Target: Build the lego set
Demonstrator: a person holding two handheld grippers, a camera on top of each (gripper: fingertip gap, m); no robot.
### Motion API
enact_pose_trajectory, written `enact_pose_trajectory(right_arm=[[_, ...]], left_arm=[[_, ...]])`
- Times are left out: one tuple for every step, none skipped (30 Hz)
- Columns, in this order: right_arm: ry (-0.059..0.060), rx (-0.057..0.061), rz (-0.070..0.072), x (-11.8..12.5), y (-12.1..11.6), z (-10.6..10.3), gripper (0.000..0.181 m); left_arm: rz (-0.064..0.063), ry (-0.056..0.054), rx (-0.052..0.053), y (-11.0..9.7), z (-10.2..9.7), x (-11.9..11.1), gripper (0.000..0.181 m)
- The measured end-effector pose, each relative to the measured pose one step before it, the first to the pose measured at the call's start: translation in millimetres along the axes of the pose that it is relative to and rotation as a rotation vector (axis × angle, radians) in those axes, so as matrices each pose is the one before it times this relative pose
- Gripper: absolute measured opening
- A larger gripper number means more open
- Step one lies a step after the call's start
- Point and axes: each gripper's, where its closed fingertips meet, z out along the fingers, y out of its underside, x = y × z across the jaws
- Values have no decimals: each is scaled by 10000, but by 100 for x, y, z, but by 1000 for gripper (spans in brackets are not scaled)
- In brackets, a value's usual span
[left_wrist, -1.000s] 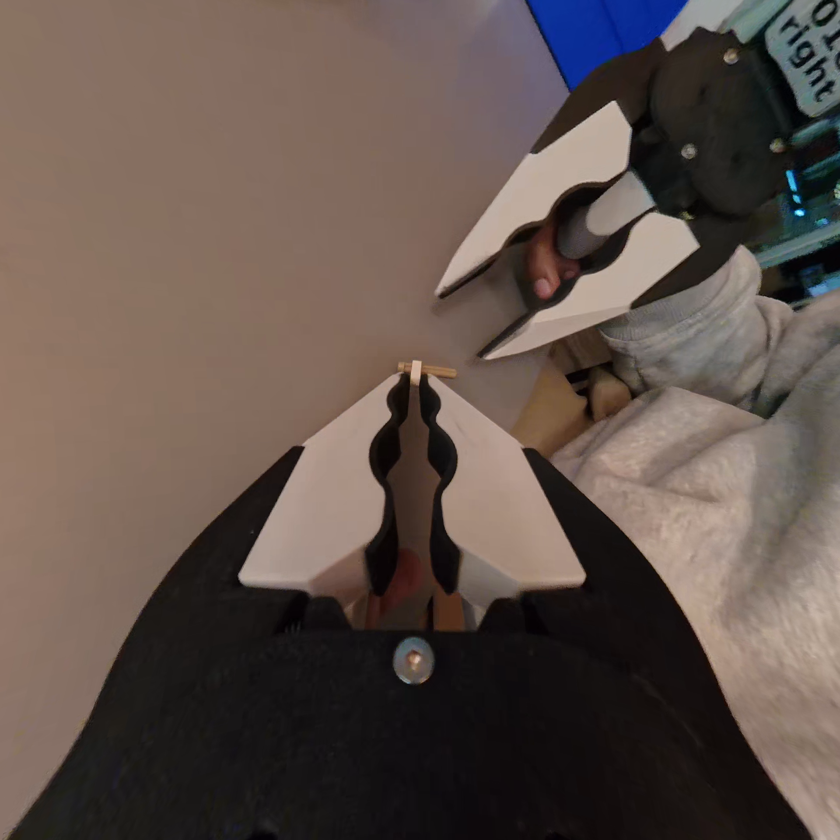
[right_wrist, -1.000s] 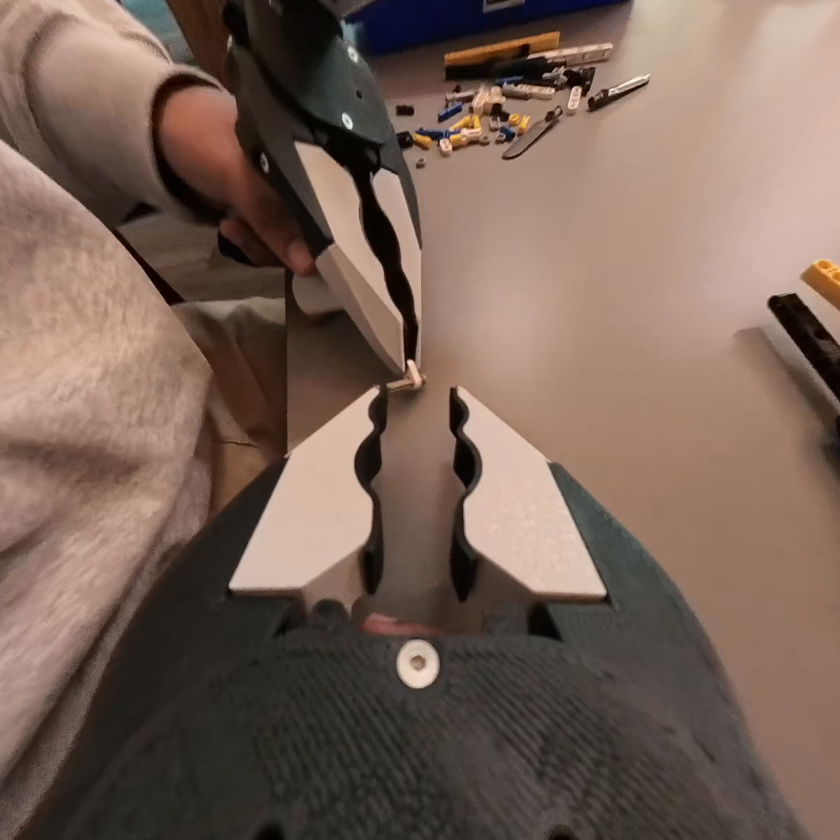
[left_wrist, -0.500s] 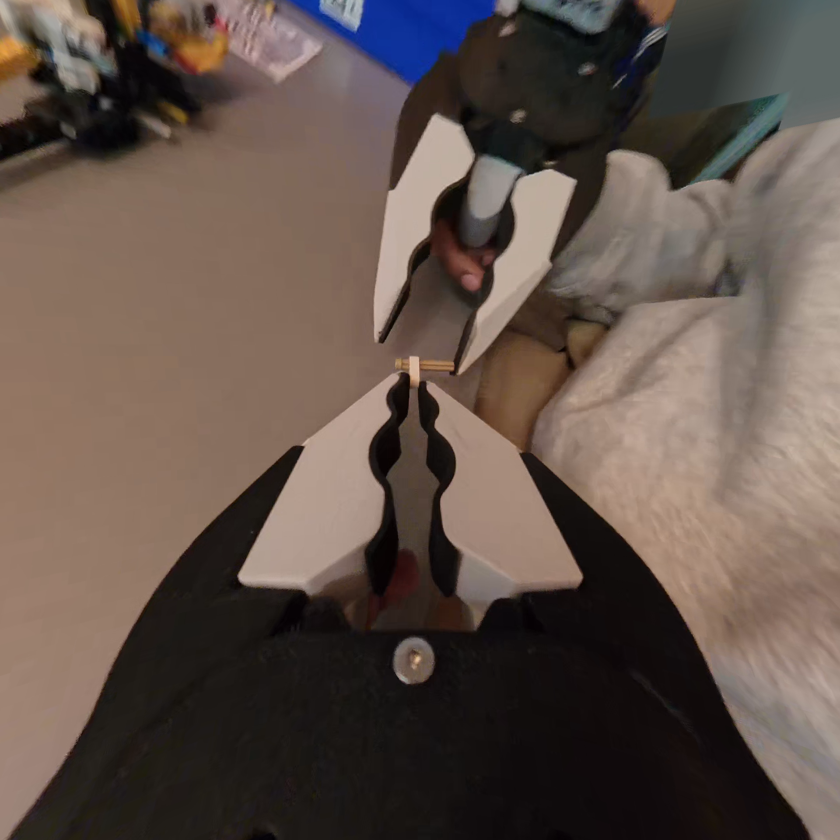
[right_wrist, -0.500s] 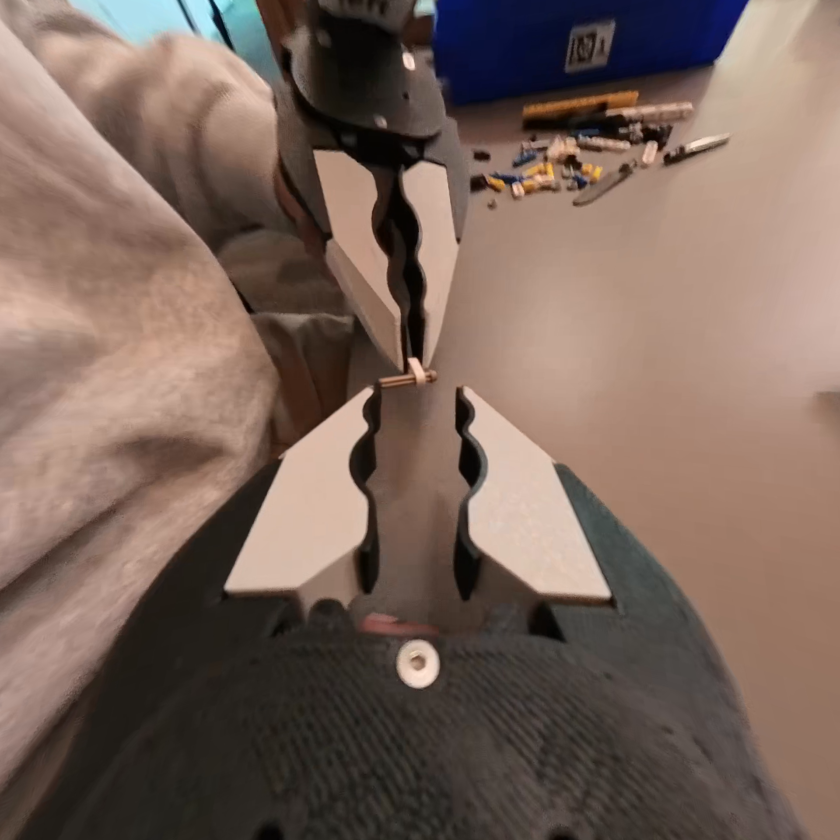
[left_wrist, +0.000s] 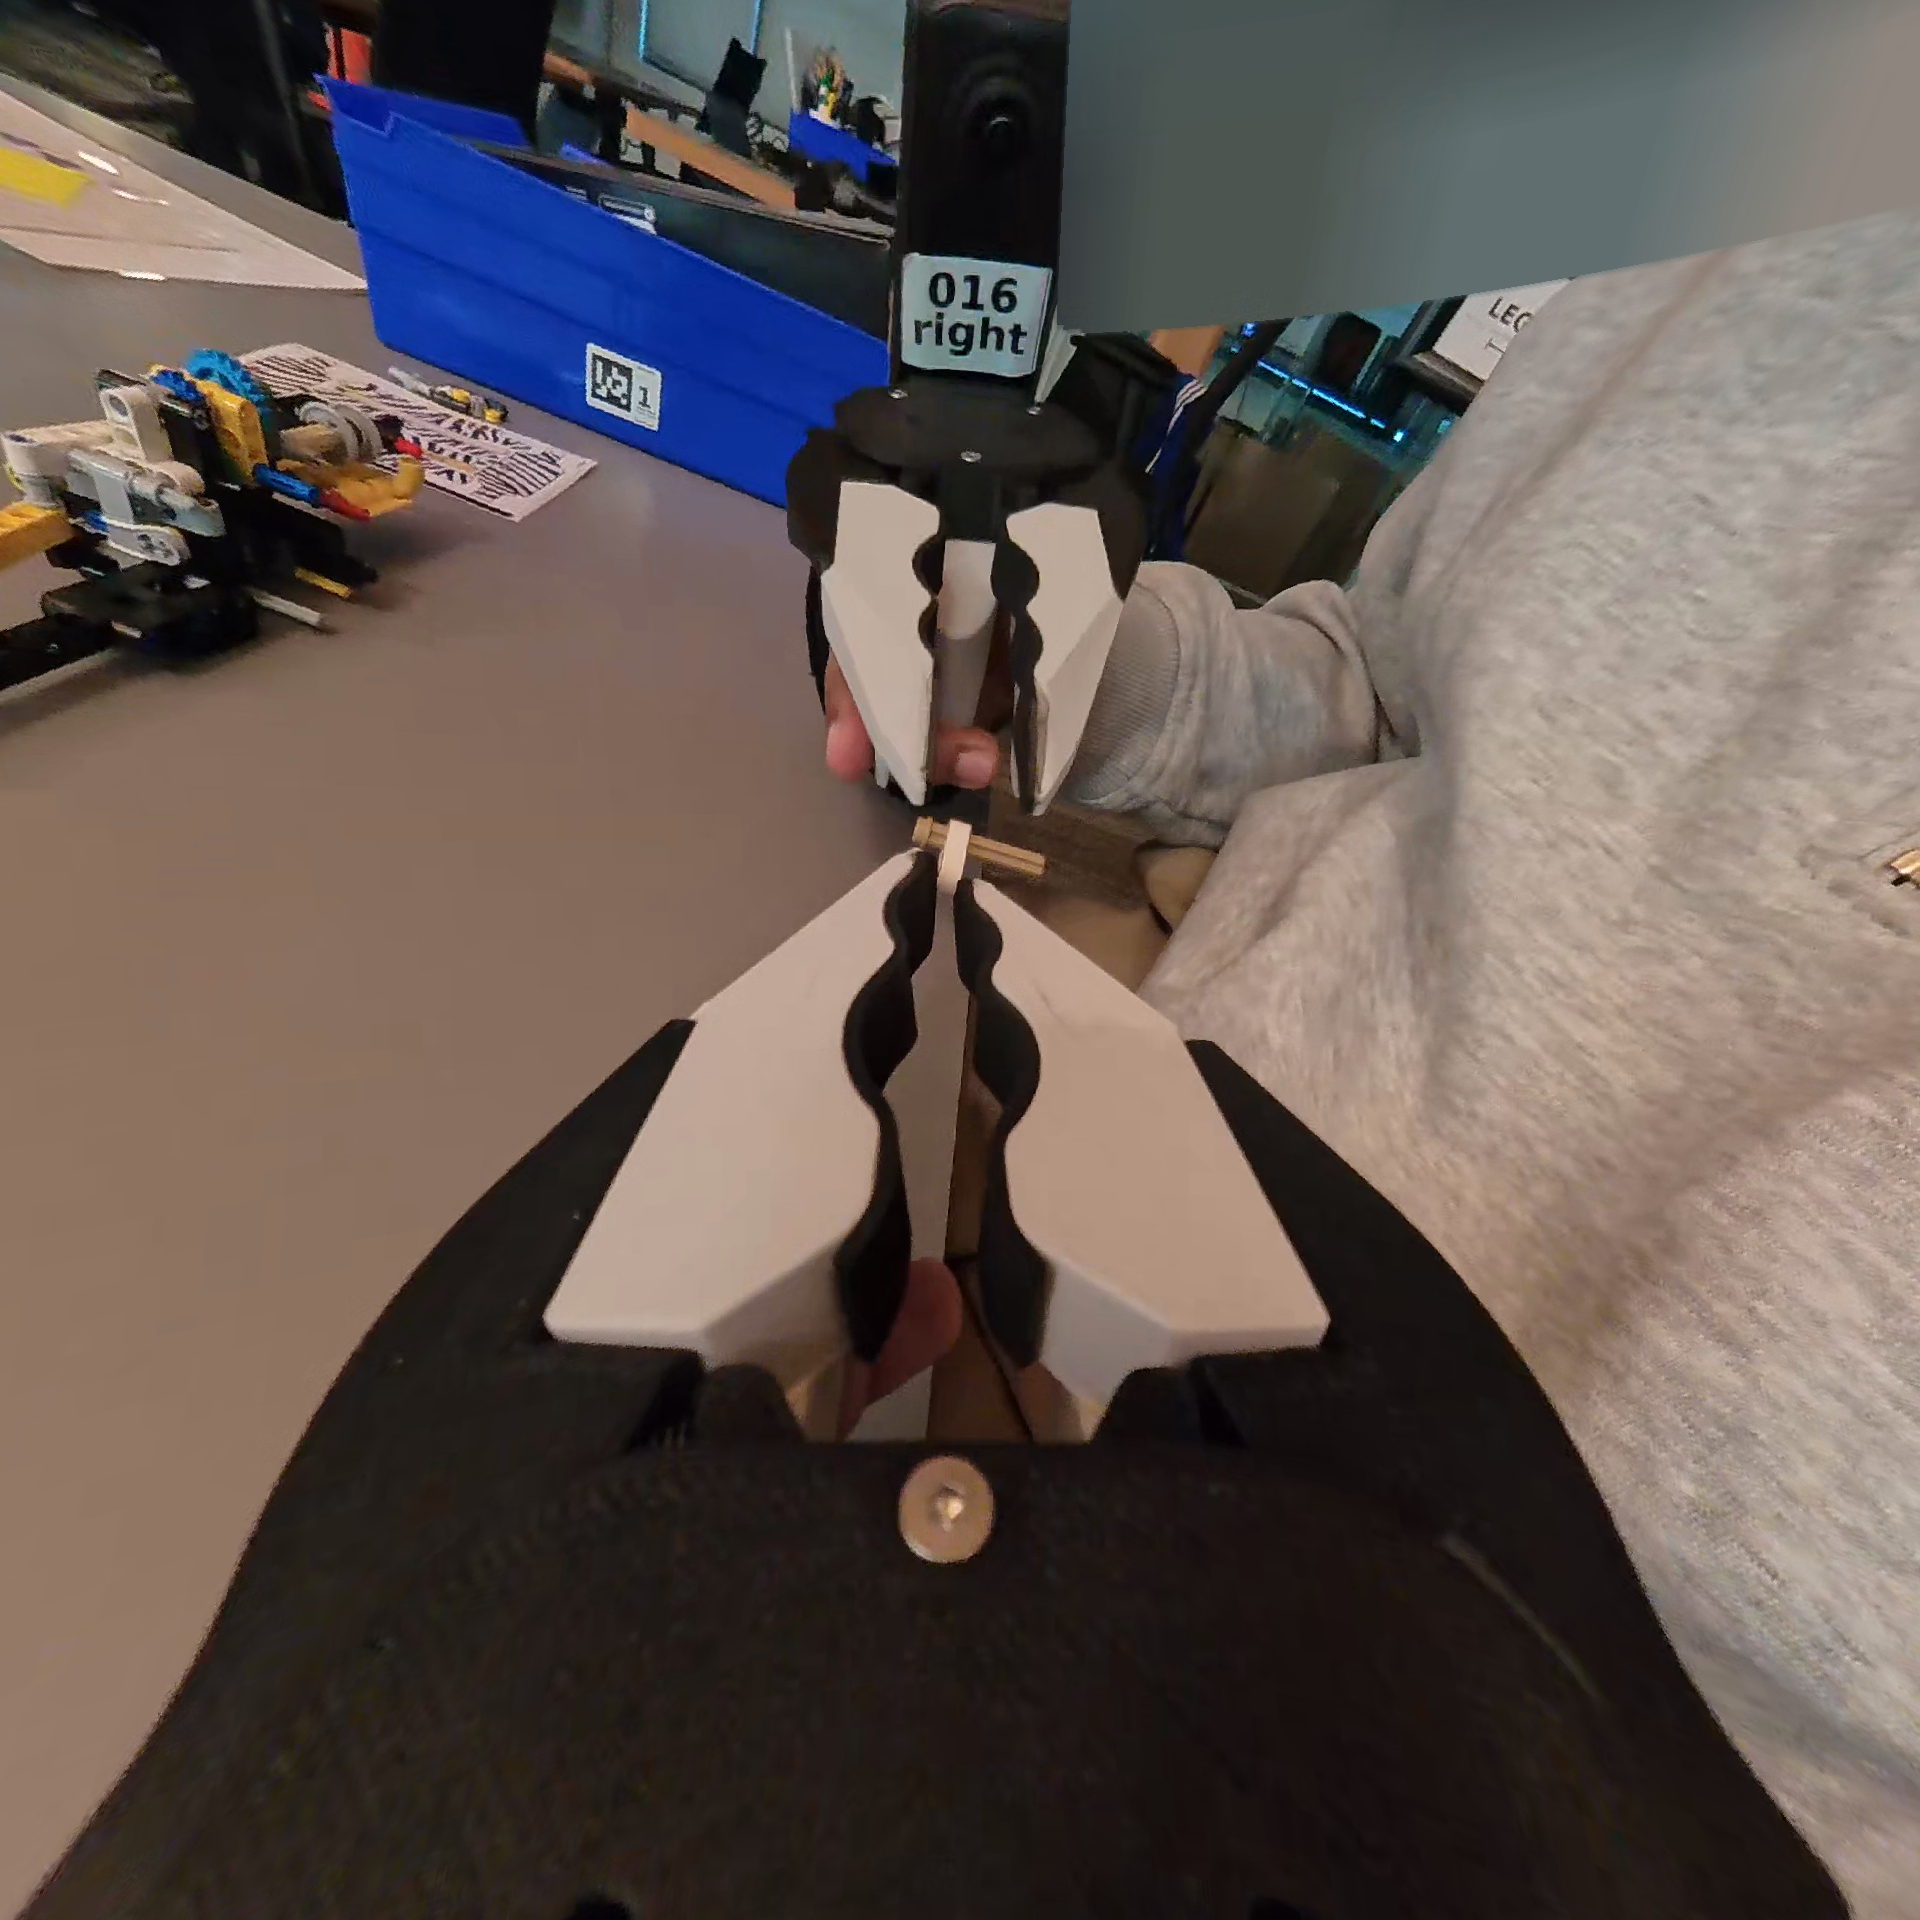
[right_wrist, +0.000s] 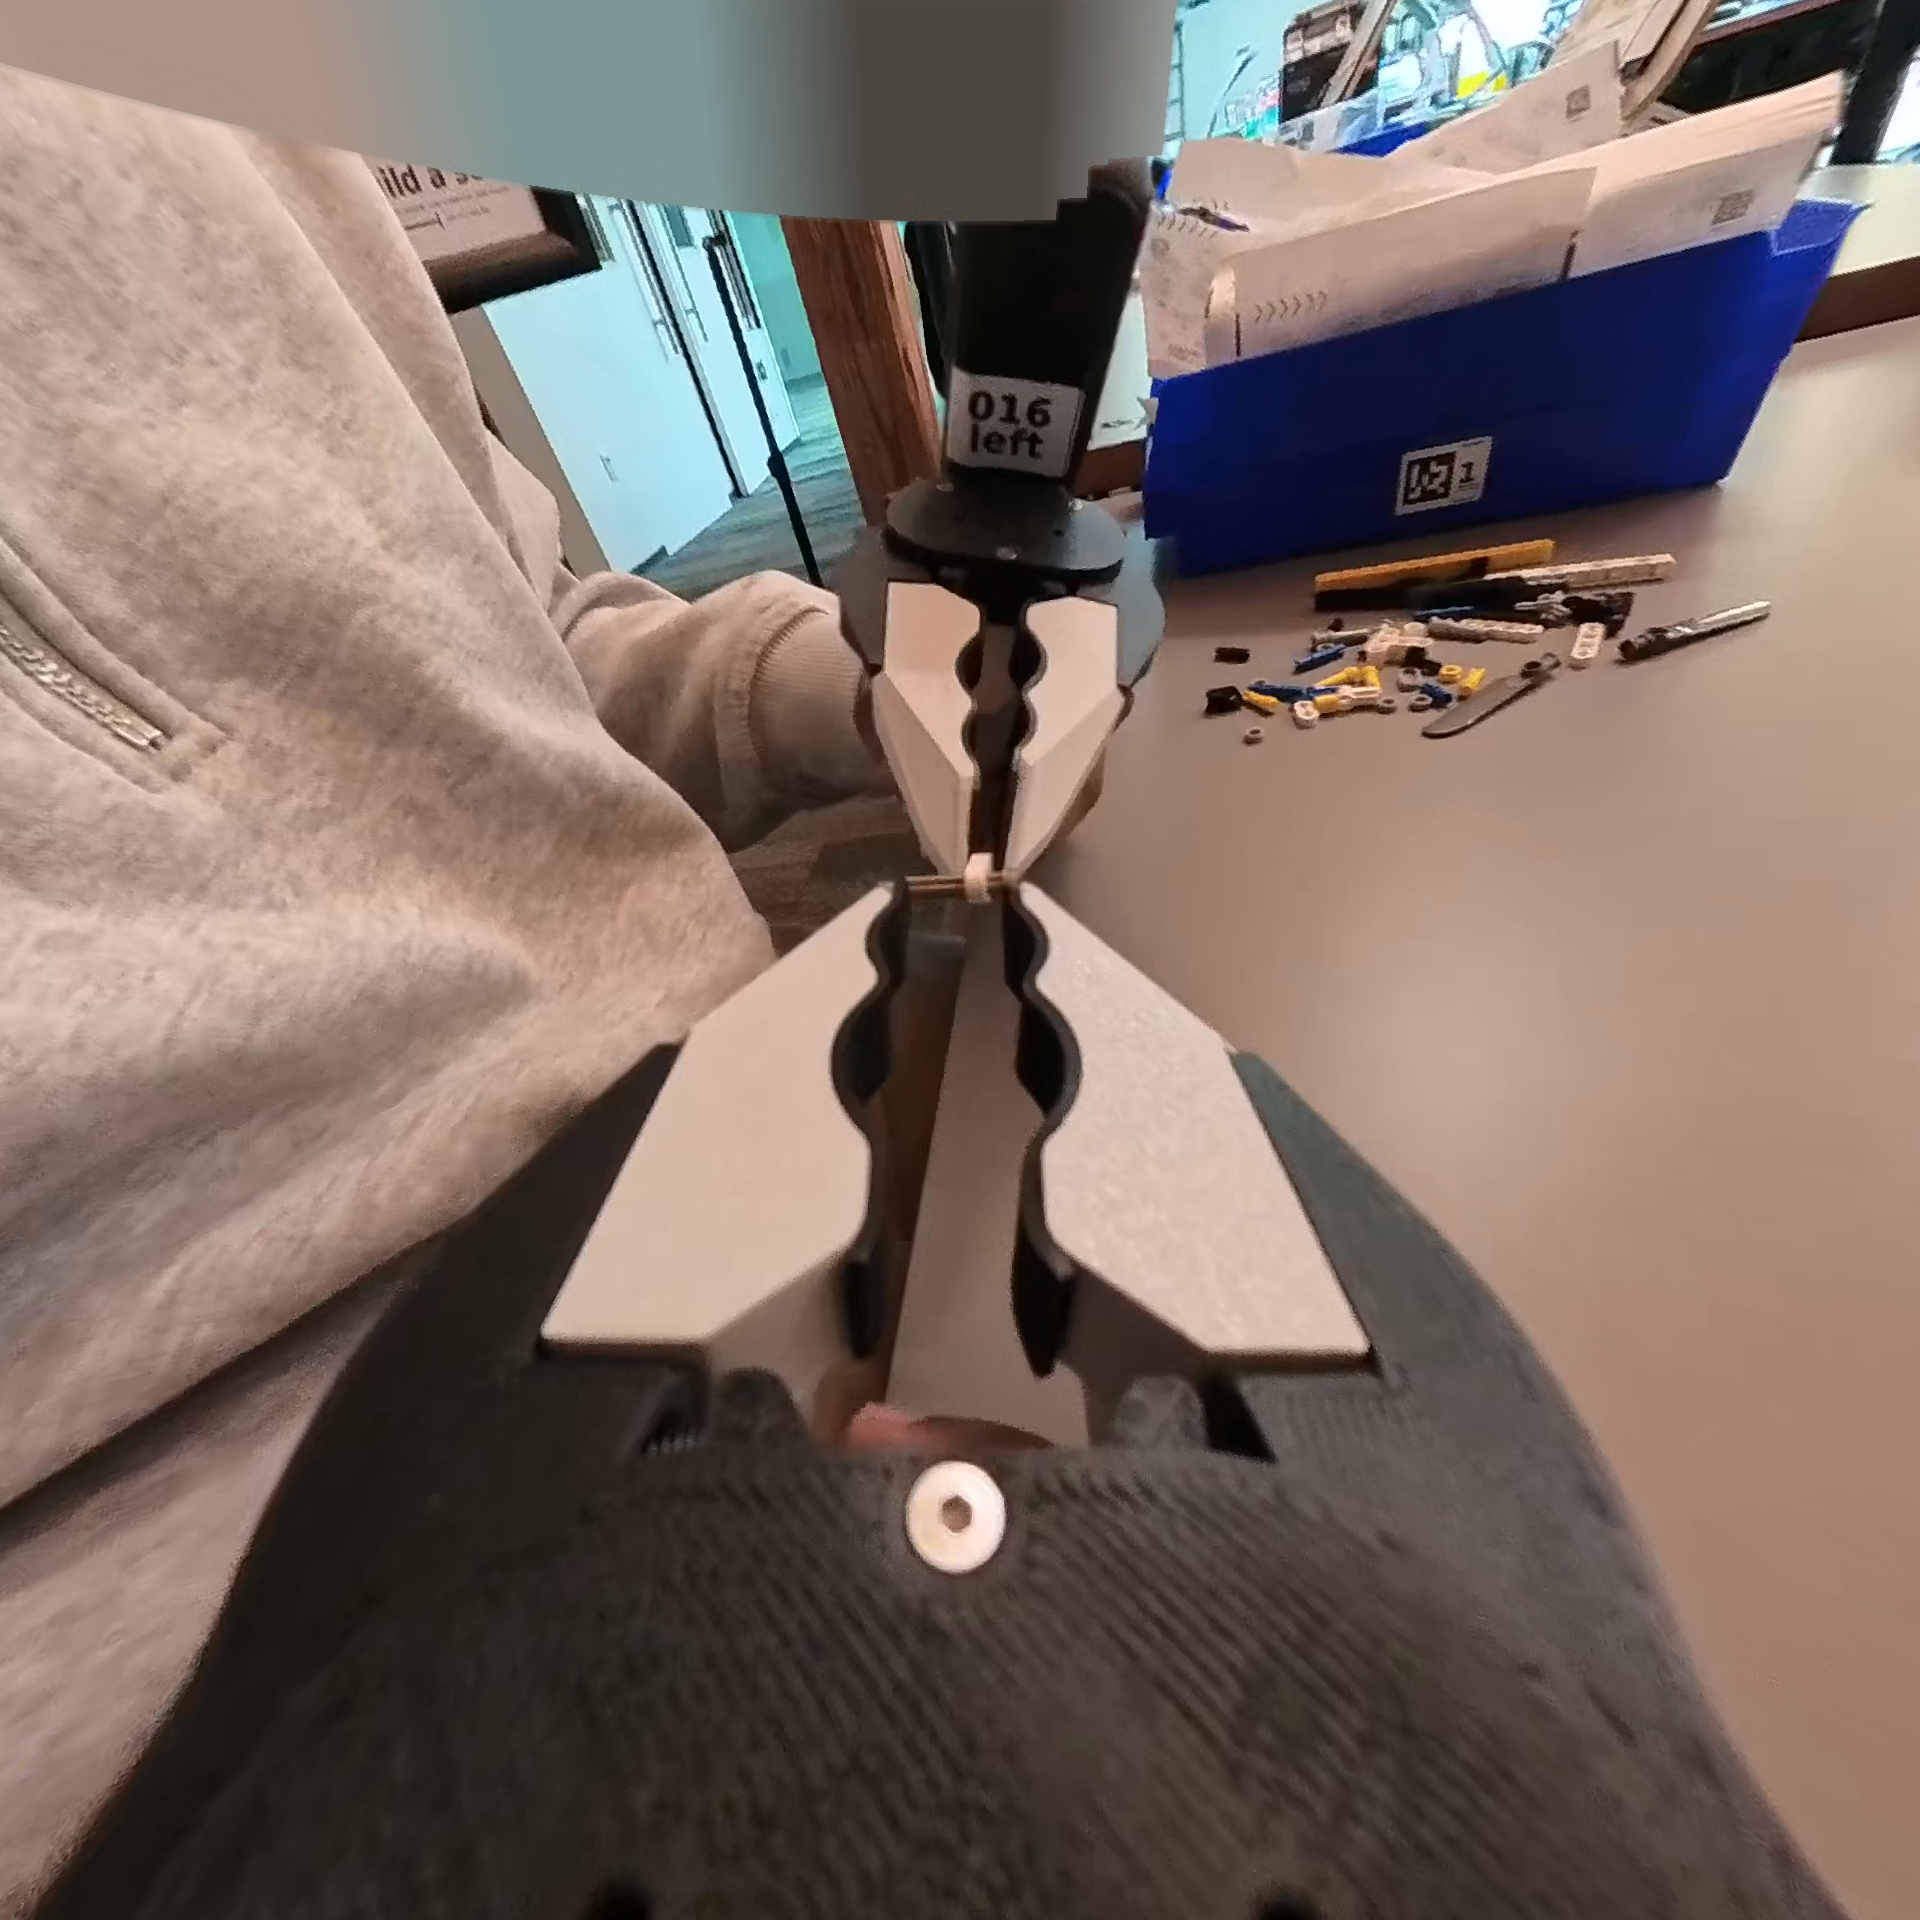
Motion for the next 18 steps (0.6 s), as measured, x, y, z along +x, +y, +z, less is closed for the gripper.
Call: enact_pose_trajectory(right_arm=[[92,-104,-71,86,187,83,18],[53,-52,-42,45,109,80,19],[0,-4,1,-27,31,73,19],[7,21,16,13,-9,59,18],[10,7,-5,11,16,50,18],[1,-39,-21,-18,80,53,18],[3,-57,-25,-17,126,47,17],[-17,-49,-19,-54,117,44,16],[-24,-41,-13,-62,95,44,16],[0,-23,-16,-27,41,39,16],[-3,-4,-21,-44,3,23,15],[-16,2,-18,-40,3,6,14],[-22,5,-7,-43,0,-10,14],[-13,12,4,-12,-15,-18,12],[24,15,-2,39,-26,-26,10],[48,10,-35,58,-24,-14,9],[34,-4,-55,8,1,-1,9],[15,-12,-51,-9,27,14,8]], left_arm=[[70,11,-15,44,-57,90,2],[87,-16,-13,29,-1,64,2],[80,15,-44,68,44,104,2],[61,19,-68,90,73,88,2],[54,-5,-39,53,53,53,2],[36,13,3,2,41,61,2],[24,51,12,-12,13,99,2],[9,2,6,-6,20,13,2],[-4,12,-3,9,30,18,2],[7,32,-26,33,38,61,2],[13,1,-15,21,43,22,2],[-9,12,-24,42,58,23,2],[-8,28,-20,49,50,46,2],[-16,-29,20,-34,1,-53,2],[-22,-5,31,-47,-29,-30,2],[-17,16,15,-17,-19,-1,2],[-16,10,-4,8,-4,2,2],[-3,9,-10,19,7,6,2]])
